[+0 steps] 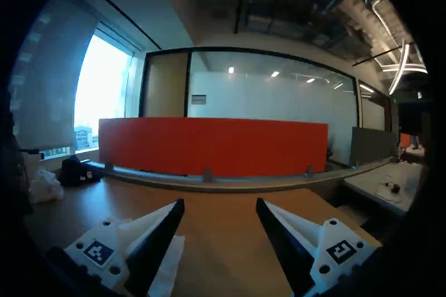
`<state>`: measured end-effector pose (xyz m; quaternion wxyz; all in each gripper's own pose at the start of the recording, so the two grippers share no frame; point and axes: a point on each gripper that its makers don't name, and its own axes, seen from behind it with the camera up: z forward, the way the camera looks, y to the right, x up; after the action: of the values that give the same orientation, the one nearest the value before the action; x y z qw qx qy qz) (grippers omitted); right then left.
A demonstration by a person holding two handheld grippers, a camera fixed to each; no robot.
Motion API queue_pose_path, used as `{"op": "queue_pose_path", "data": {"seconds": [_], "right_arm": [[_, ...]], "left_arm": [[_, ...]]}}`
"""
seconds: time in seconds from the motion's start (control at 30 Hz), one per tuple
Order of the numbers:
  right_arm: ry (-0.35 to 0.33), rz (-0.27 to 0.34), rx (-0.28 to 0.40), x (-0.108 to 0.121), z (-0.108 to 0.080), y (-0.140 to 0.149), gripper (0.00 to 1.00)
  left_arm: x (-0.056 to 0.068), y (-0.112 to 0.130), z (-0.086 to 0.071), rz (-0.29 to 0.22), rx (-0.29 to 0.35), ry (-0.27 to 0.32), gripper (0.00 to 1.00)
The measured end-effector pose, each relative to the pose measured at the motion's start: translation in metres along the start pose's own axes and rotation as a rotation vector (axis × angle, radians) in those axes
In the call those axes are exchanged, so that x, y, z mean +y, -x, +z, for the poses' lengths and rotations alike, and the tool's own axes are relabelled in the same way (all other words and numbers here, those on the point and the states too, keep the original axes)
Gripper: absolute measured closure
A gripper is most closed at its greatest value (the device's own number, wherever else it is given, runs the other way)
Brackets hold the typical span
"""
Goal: Fold towel
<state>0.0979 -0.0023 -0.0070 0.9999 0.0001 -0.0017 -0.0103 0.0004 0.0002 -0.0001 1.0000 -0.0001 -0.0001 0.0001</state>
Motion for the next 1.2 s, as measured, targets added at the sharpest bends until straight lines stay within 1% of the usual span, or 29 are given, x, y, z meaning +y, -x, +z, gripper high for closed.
{"op": "queue_pose_path", "data": {"seconds": [0.1, 0.2, 0.3, 0.4, 0.5, 0.6, 0.7, 0.8, 0.9, 1.0, 1.2], "right_arm": [[-0.007, -0.004, 0.002, 0.0, -0.001, -0.02, 0.0], [-0.018, -0.008, -0.005, -0.002, -0.002, -0.033, 0.0], [-0.05, -0.018, -0.034, -0.008, -0.003, -0.036, 0.0], [-0.099, -0.038, -0.071, -0.016, -0.004, -0.035, 0.0], [-0.148, -0.068, -0.109, -0.024, -0.007, -0.031, 0.0], [-0.201, -0.109, -0.163, -0.033, -0.01, -0.023, 0.0], [-0.258, -0.148, -0.215, -0.041, -0.014, -0.013, 0.0], [-0.308, -0.173, -0.269, -0.049, -0.02, -0.003, 0.0], [-0.352, -0.181, -0.326, -0.058, -0.024, 0.006, 0.0], [-0.383, -0.18, -0.356, -0.064, -0.026, 0.01, 0.0], [-0.407, -0.184, -0.394, -0.073, -0.028, 0.022, 0.0]], "left_arm": [[0.005, -0.01, -0.002, 0.007, -0.008, 0.008, 0.06], [0.011, -0.018, -0.003, 0.022, -0.024, 0.024, 0.06], [0.017, -0.021, -0.004, 0.037, -0.048, 0.048, 0.06], [0.025, -0.019, -0.005, 0.041, -0.083, 0.078, 0.06], [0.034, -0.014, -0.006, 0.035, -0.126, 0.118, 0.06], [0.045, -0.006, -0.008, 0.031, -0.172, 0.17, 0.06], [0.057, 0.004, -0.012, 0.038, -0.217, 0.235, 0.06], [0.063, 0.013, -0.014, 0.052, -0.259, 0.283, 0.06], [0.068, 0.023, -0.015, 0.072, -0.299, 0.325, 0.06], [0.074, 0.033, -0.017, 0.091, -0.332, 0.366, 0.06], [0.079, 0.055, -0.018, 0.132, -0.384, 0.402, 0.06]]}}
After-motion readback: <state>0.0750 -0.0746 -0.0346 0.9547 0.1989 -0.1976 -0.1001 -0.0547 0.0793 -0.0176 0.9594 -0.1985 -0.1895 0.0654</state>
